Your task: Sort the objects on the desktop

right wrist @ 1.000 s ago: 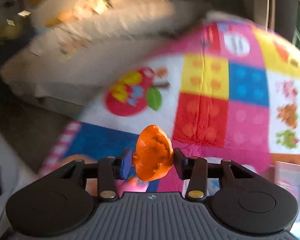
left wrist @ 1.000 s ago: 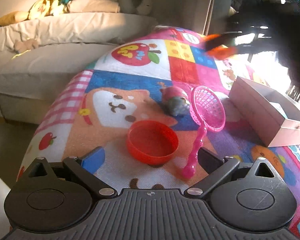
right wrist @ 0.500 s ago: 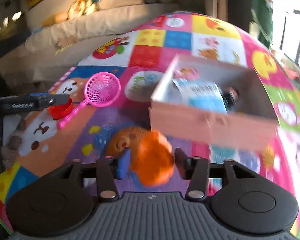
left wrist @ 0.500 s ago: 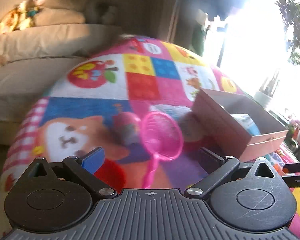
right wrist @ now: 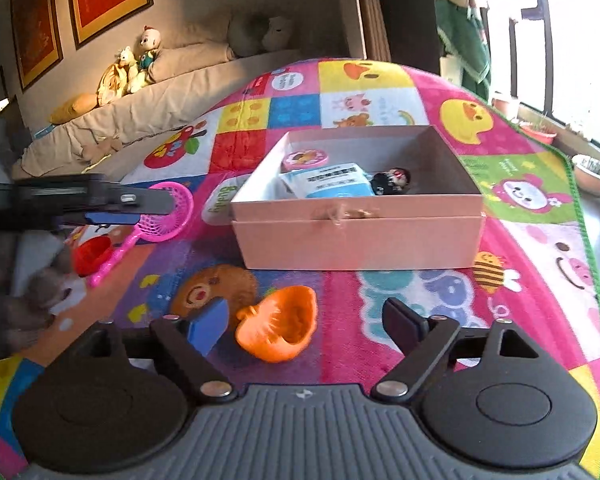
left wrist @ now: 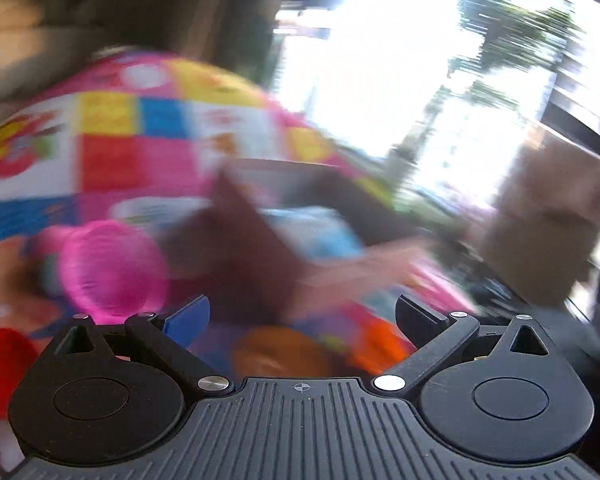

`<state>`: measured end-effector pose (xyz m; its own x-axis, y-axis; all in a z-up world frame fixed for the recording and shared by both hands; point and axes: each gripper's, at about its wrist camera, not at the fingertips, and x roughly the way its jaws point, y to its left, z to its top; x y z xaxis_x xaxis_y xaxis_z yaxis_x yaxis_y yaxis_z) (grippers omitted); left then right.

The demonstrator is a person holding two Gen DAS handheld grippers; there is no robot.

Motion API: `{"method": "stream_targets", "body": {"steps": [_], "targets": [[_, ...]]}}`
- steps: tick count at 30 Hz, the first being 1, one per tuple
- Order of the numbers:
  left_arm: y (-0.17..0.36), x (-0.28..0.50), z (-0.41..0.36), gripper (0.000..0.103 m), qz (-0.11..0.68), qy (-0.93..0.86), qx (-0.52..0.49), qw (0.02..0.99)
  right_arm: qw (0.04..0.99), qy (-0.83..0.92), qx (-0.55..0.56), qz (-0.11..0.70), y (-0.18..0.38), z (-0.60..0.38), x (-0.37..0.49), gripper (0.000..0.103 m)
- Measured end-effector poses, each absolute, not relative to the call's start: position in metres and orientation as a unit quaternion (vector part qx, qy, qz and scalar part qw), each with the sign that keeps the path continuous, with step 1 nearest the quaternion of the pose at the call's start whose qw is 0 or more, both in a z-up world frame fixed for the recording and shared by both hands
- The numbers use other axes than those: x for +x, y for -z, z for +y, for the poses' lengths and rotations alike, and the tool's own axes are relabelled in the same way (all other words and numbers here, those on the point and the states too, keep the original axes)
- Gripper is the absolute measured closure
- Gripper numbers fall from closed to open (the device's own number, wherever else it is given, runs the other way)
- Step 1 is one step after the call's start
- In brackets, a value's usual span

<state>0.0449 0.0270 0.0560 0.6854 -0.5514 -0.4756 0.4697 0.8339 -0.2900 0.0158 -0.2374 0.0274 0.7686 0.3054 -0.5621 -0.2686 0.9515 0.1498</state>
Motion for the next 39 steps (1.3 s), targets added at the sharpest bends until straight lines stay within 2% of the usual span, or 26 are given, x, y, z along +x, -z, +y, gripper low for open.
{"method": "stream_targets", "body": {"steps": [2,6,9,12,14,16,18,19,20,23,28,34,37,39], "targets": [[-0.059,0.026,0.022,0.001,0.259,0.287,-0.037,0.921,0.939,-0.149,0.035,0.307,-0.023,-0.241,0.017,0.016],[-0.058,0.031,0.037,0.001,0.268,0.143,-0.015,0.953,0.938,-0.146,0.040,0.313,-0.016,-0.244,0.020,0.016],[-0.047,0.061,0.066,0.001,0.328,0.037,-0.076,0.941,0.939,-0.148,0.037,0.309,-0.014,-0.241,0.019,0.016],[-0.035,0.083,0.089,0.003,0.347,0.019,-0.152,0.925,0.941,-0.156,0.026,0.300,-0.016,-0.233,0.017,0.017],[-0.029,0.098,0.092,0.022,0.349,0.000,-0.159,0.924,0.943,-0.159,0.017,0.293,-0.018,-0.228,0.015,0.018],[-0.026,0.111,0.092,0.025,0.353,-0.010,-0.157,0.922,0.943,-0.158,0.013,0.292,-0.018,-0.225,0.016,0.018],[-0.021,0.124,0.090,0.037,0.359,-0.010,-0.151,0.921,0.942,-0.158,0.012,0.296,-0.018,-0.223,0.017,0.018],[-0.019,0.125,0.087,0.056,0.363,-0.010,-0.144,0.921,0.942,-0.158,0.011,0.297,-0.017,-0.223,0.017,0.018],[-0.017,0.126,0.084,0.070,0.368,-0.011,-0.137,0.920,0.941,-0.159,0.010,0.298,-0.017,-0.223,0.016,0.018],[-0.017,0.113,0.070,0.081,0.364,-0.006,-0.106,0.925,0.941,-0.156,0.009,0.299,-0.015,-0.225,0.015,0.018],[-0.031,0.074,0.040,0.085,0.307,0.018,-0.002,0.952,0.942,-0.143,0.019,0.303,-0.013,-0.231,0.021,0.018],[-0.029,0.035,0.009,0.086,0.313,0.100,0.058,0.943,0.943,-0.138,0.020,0.303,-0.013,-0.233,0.019,0.018],[-0.026,0.019,-0.001,0.079,0.325,0.161,0.052,0.930,0.943,-0.133,0.021,0.304,-0.013,-0.235,0.019,0.018],[-0.027,0.011,-0.003,0.070,0.321,0.170,0.045,0.930,0.943,-0.129,0.023,0.306,-0.013,-0.237,0.019,0.018]]}}
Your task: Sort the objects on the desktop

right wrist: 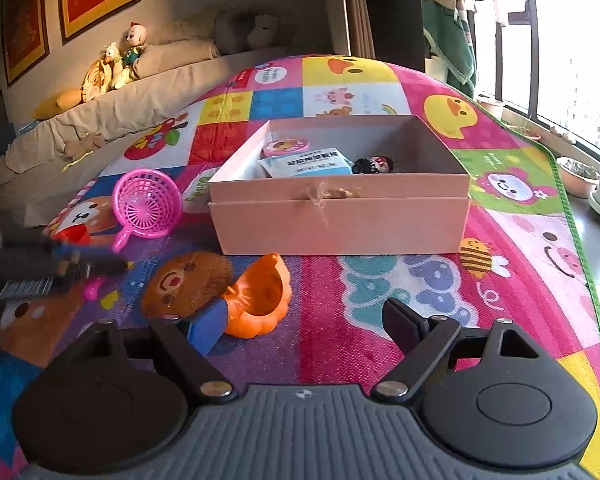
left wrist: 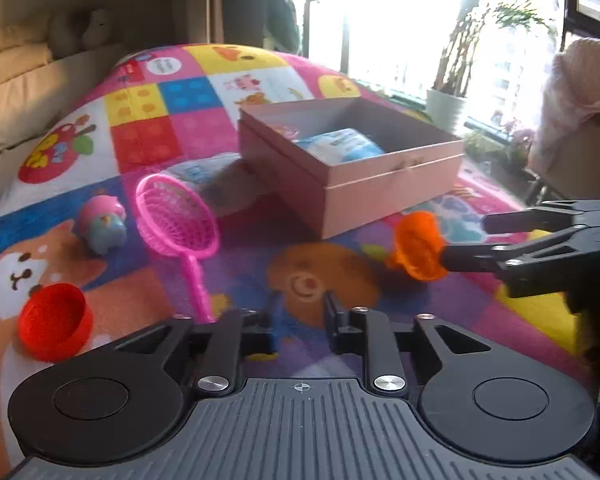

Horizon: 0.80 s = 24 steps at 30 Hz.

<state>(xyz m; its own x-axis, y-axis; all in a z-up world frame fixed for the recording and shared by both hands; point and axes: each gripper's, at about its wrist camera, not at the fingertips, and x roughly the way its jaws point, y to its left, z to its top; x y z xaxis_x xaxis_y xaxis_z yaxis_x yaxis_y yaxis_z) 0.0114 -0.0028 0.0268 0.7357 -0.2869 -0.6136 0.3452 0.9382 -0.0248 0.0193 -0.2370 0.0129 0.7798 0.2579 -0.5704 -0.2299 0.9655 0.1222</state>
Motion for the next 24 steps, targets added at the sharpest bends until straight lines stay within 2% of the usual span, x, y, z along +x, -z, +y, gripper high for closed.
{"method": "stream_targets", "body": {"steps": [2,3,5,7,16,21,24], "targets": [[-0.030,0.011,0.002,0.045,0.310,0.152,0.037,0.938,0.943,-0.129,0.023,0.305,-0.013,-0.238,0.019,0.018],[-0.032,0.013,0.007,0.040,0.302,0.134,0.035,0.943,0.943,-0.130,0.021,0.305,-0.013,-0.237,0.018,0.018],[-0.034,0.025,0.014,0.021,0.294,0.089,0.039,0.951,0.943,-0.133,0.015,0.304,-0.013,-0.235,0.018,0.017],[-0.033,0.043,0.018,0.008,0.297,0.037,0.051,0.953,0.943,-0.137,0.012,0.305,-0.014,-0.233,0.018,0.017],[-0.017,0.104,0.033,0.004,0.298,-0.106,0.068,0.946,0.944,-0.144,-0.030,0.296,-0.015,-0.218,0.014,0.008],[-0.019,0.090,0.064,0.002,0.301,-0.021,-0.028,0.953,0.942,-0.154,-0.032,0.297,-0.016,-0.218,0.016,0.007],[-0.015,0.084,0.068,0.001,0.310,-0.012,-0.031,0.950,0.941,-0.154,-0.033,0.301,-0.013,-0.215,0.021,0.007]]}}
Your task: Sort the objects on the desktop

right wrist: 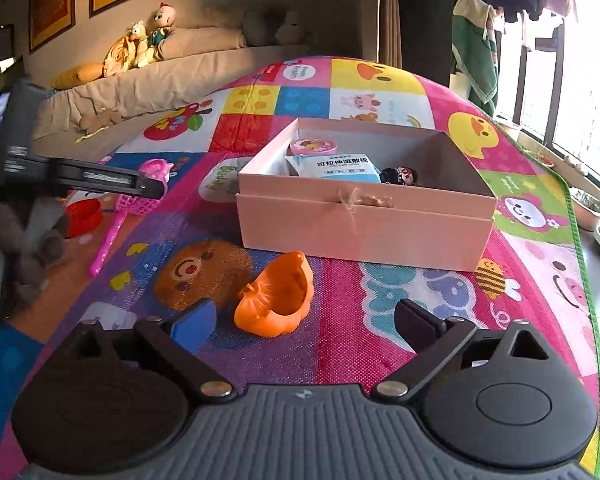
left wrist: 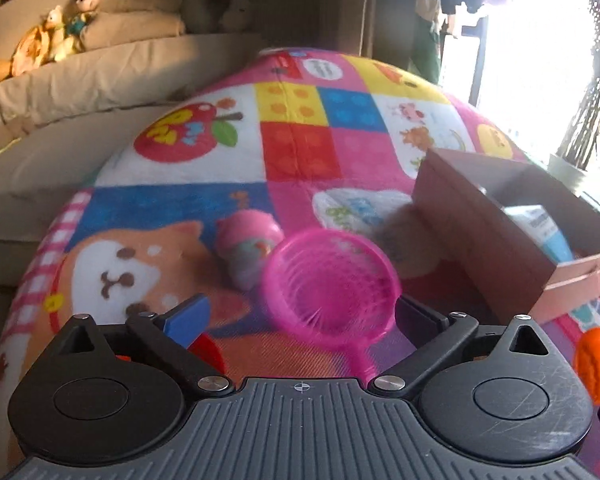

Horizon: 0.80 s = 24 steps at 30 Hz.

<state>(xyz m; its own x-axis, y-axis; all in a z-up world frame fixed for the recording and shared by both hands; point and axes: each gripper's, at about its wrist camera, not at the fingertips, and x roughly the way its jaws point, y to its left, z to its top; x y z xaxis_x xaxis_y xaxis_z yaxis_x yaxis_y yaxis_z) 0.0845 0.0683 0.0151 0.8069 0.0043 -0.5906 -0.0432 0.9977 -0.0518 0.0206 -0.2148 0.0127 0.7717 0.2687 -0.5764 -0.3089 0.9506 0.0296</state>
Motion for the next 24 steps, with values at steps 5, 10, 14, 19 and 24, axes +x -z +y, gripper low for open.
{"method": "stream_targets", "body": {"steps": [5,10,14,19,24], "targets": [[-0.010,0.091,0.055,0.001,0.316,0.003,-0.010,0.949,0.938,-0.154,-0.038,0.308,-0.008,-0.207,0.026,0.007],[-0.007,0.106,0.037,0.001,0.324,-0.010,0.030,0.946,0.939,-0.151,-0.057,0.305,-0.008,-0.204,0.024,0.006],[-0.004,0.117,0.046,0.015,0.344,-0.025,-0.004,0.939,0.939,-0.144,-0.056,0.307,-0.009,-0.206,0.026,0.006],[-0.005,0.112,0.052,0.019,0.356,-0.013,-0.023,0.934,0.936,-0.145,-0.068,0.312,-0.008,-0.203,0.033,0.015],[-0.014,0.088,0.040,0.019,0.366,0.017,-0.013,0.930,0.927,-0.166,-0.098,0.323,-0.006,-0.190,0.044,0.033]]}}
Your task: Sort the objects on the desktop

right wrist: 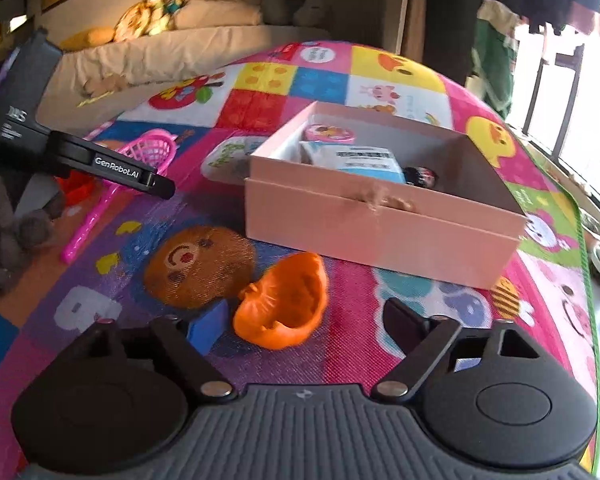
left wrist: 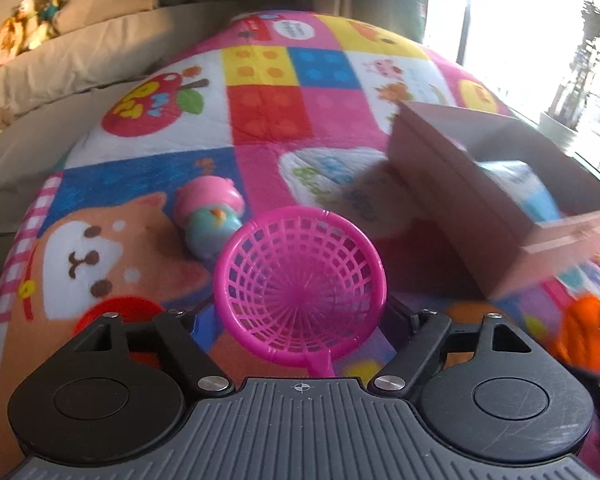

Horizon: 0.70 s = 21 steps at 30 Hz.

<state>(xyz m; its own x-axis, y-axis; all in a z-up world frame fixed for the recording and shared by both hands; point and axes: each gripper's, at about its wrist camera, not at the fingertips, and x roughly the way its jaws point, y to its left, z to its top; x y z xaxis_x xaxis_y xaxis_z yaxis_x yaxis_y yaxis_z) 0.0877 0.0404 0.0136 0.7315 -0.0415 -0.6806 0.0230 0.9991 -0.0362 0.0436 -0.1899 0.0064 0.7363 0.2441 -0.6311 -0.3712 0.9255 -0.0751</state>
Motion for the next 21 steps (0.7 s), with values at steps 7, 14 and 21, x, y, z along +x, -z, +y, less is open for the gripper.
{"method": "stream_targets", "body": {"steps": [7,14,21], "targets": [[-0.073,0.051,0.018,0.019,0.334,0.074,-0.010,0.940,0.925,-0.191,-0.106,0.311,-0.027,-0.192,0.035,0.053],[-0.161,0.082,-0.028,0.019,0.282,0.156,-0.034,0.946,0.968,-0.164,-0.088,0.168,-0.138,-0.246,0.019,0.053],[-0.152,0.184,-0.089,0.019,0.322,0.165,-0.085,0.928,0.990,-0.072,-0.035,0.119,-0.192,-0.314,0.060,0.053]]}}
